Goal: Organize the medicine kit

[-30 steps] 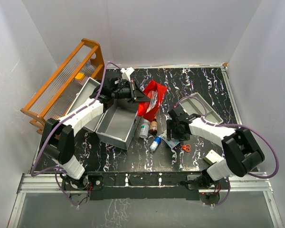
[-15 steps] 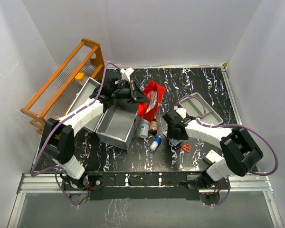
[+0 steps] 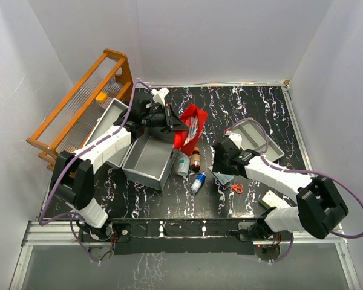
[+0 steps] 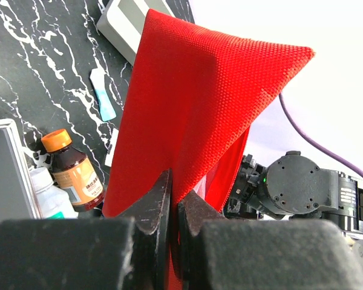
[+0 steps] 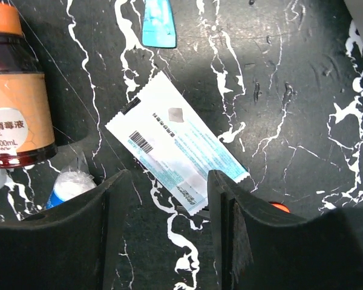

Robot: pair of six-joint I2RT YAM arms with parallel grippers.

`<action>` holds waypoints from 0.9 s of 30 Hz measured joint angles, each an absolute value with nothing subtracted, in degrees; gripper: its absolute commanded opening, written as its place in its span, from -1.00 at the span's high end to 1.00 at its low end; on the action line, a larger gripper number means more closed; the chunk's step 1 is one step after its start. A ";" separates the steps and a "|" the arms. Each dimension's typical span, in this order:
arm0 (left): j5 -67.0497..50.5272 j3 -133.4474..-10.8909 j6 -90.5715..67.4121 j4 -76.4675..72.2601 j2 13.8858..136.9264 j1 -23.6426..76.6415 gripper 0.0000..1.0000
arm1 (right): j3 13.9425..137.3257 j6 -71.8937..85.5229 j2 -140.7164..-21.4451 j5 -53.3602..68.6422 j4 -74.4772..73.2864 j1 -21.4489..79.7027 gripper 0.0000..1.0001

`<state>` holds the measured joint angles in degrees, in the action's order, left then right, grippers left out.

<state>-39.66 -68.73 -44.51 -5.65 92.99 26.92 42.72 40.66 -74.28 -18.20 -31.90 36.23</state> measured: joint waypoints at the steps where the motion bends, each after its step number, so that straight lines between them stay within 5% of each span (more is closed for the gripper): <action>1: -39.22 -68.73 -44.31 -5.39 92.90 26.87 1.00 | 43.00 39.64 -74.85 -17.78 -31.94 36.23 0.02; 11: -37.54 -68.66 -43.83 -4.71 90.41 26.72 1.00 | 45.76 28.27 -83.53 -11.44 -33.23 36.23 0.03; 19: -37.54 -68.66 -43.68 -4.67 90.24 26.68 1.00 | 48.47 25.80 -87.44 -12.78 -33.19 36.23 0.43; 27: -37.47 -68.66 -43.44 -4.60 90.06 26.65 1.00 | 48.62 26.46 -88.33 -15.81 -33.15 36.23 0.56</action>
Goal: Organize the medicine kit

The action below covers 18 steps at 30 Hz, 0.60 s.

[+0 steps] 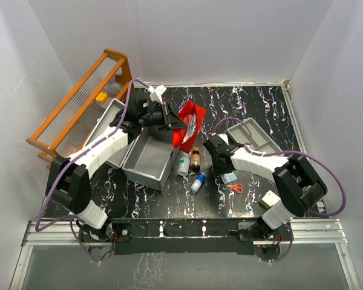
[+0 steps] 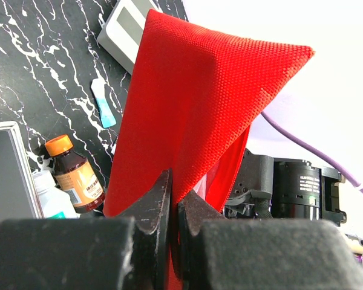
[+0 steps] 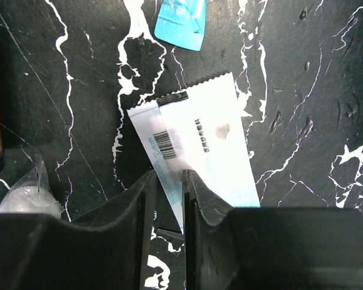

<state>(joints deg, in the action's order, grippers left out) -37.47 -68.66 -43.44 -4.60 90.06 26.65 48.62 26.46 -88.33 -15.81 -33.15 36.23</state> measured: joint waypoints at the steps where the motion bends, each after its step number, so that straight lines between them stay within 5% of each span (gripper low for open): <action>1: -37.47 -68.66 -43.44 -4.60 90.02 26.63 1.00 | 48.62 26.57 -88.40 -15.99 -33.12 36.23 0.54; 7: -37.47 -68.66 -43.33 -4.43 89.47 26.39 1.00 | 48.93 27.29 -88.60 -16.40 -33.19 36.23 0.29; 18: -37.41 -68.66 -43.00 -4.05 89.36 26.35 1.00 | 51.88 27.33 -91.92 -12.88 -33.06 32.18 0.88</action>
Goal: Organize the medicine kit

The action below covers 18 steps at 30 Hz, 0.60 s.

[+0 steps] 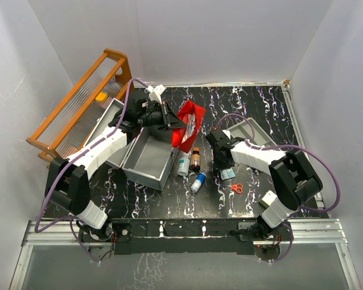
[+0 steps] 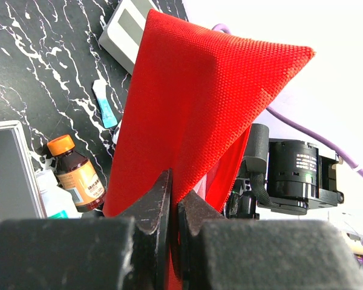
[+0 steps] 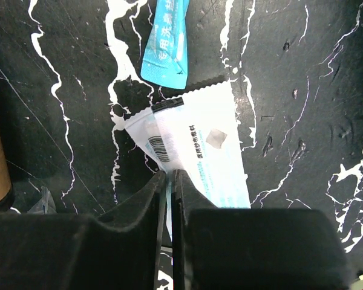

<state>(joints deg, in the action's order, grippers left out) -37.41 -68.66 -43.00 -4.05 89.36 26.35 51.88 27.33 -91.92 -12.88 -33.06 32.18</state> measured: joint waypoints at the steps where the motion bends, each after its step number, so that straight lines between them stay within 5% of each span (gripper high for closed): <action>1: -37.39 -68.66 -42.98 -4.03 89.36 26.35 1.00 | 52.05 27.33 -92.12 -13.19 -33.10 32.18 0.90; 18: -37.28 -68.66 -43.11 -3.66 89.36 26.30 1.00 | 49.15 34.83 -84.29 -12.25 -33.26 32.14 1.00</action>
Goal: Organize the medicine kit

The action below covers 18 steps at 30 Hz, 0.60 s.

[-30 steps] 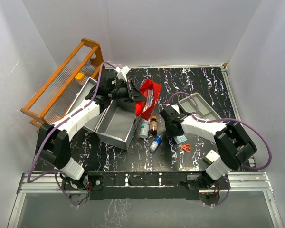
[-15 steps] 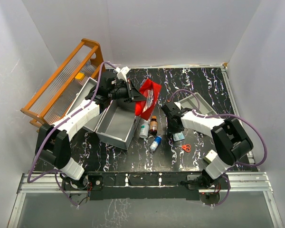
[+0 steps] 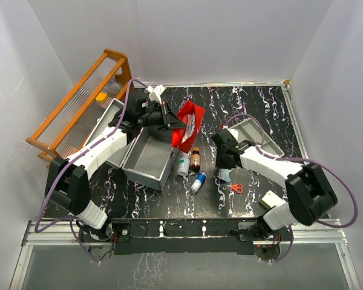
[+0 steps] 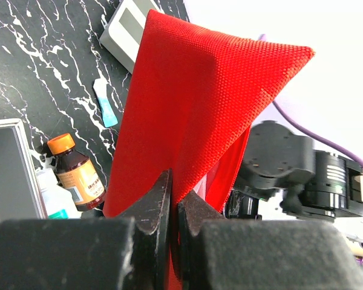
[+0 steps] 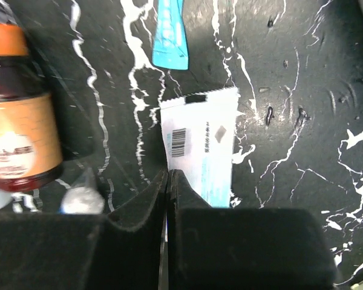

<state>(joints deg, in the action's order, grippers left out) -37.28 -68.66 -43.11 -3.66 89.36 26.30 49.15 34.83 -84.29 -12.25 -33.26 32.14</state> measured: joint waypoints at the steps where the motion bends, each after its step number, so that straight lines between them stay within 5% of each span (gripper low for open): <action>1: -37.28 -68.64 -43.24 -3.73 89.36 26.30 1.00 | 49.01 35.55 -82.89 -12.34 -33.23 32.14 1.00; 18: -38.81 -65.41 -47.03 -6.94 89.73 26.30 1.00 | 44.97 45.98 -65.98 -11.57 -29.98 32.14 1.00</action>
